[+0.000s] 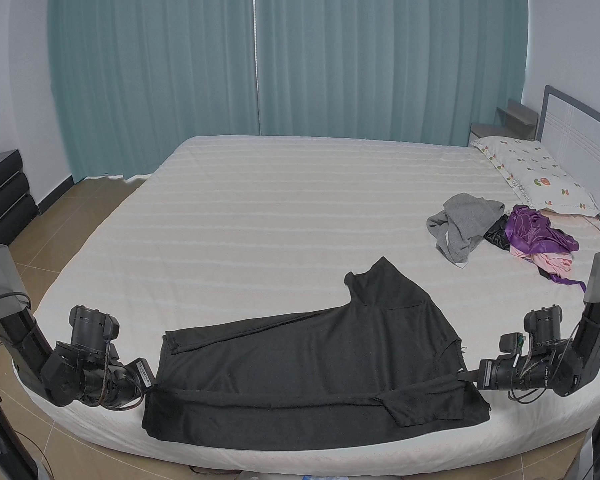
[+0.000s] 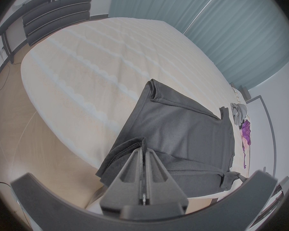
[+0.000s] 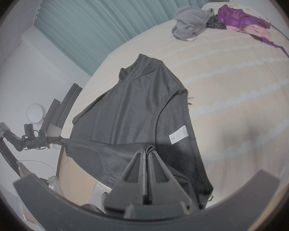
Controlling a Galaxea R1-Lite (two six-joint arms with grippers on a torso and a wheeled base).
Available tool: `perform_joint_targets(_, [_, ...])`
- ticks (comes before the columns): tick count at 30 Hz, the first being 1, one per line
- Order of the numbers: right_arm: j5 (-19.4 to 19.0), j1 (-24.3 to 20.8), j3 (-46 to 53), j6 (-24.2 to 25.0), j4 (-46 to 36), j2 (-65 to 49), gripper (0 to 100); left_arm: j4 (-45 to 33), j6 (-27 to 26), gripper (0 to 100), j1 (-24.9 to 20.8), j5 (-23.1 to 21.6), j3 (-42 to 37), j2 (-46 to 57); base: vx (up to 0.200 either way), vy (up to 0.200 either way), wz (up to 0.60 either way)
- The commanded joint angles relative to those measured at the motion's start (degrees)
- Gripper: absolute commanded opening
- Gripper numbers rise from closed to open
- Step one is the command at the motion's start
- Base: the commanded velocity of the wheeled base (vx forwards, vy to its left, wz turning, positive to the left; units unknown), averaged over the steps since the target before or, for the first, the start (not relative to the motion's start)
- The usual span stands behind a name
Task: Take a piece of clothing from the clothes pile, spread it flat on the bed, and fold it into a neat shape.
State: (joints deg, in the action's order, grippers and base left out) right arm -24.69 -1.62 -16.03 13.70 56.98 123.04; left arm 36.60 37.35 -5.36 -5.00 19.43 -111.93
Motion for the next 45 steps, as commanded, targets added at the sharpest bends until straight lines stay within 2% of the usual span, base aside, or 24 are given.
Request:
perform_joint_targets(1, [-0.27, 1.18, 6.54, 0.01, 4.98, -5.27, 0, -0.03, 0.00, 0, 0.09, -0.01, -1.33, 1.63, 0.000, 0.000, 0.00])
perform_joint_targets(9, [-1.59, 2.24, 16.03, 0.01, 16.67, -5.97, 0, -0.21, -0.17, 0, 0.09, -0.10, -3.88, 6.29, 0.000, 0.000, 0.00])
perform_joint_targets(15, [-2.03, 3.03, 16.03, 0.80, 16.50, -7.64, 0, -0.30, -0.53, 0, 0.53, -0.01, -5.28, 7.61, 0.000, 0.000, 0.00])
perform_joint_targets(21, [-2.12, 0.30, 16.03, 0.10, 5.51, -16.43, 0, -0.21, -0.61, 0, 0.79, -0.10, -7.30, 9.63, 0.000, 0.000, 0.00])
perform_joint_targets(28, [-2.03, 0.74, 16.03, 0.10, -3.19, -25.13, 0, -0.12, -0.88, 0, 0.79, -0.19, -9.24, 11.39, 0.000, 0.000, 0.00])
perform_joint_targets(36, [-2.03, 1.71, 16.03, -0.08, -10.75, -32.51, 0, -0.21, -1.84, 0, 0.79, -0.10, -10.91, 14.99, 0.000, 0.000, 0.00])
perform_joint_targets(45, [-1.94, 1.89, 16.03, -0.17, -13.91, -37.26, 0, -1.26, -2.55, 0, 1.06, -0.01, -11.96, 18.15, 0.000, 0.000, 0.00])
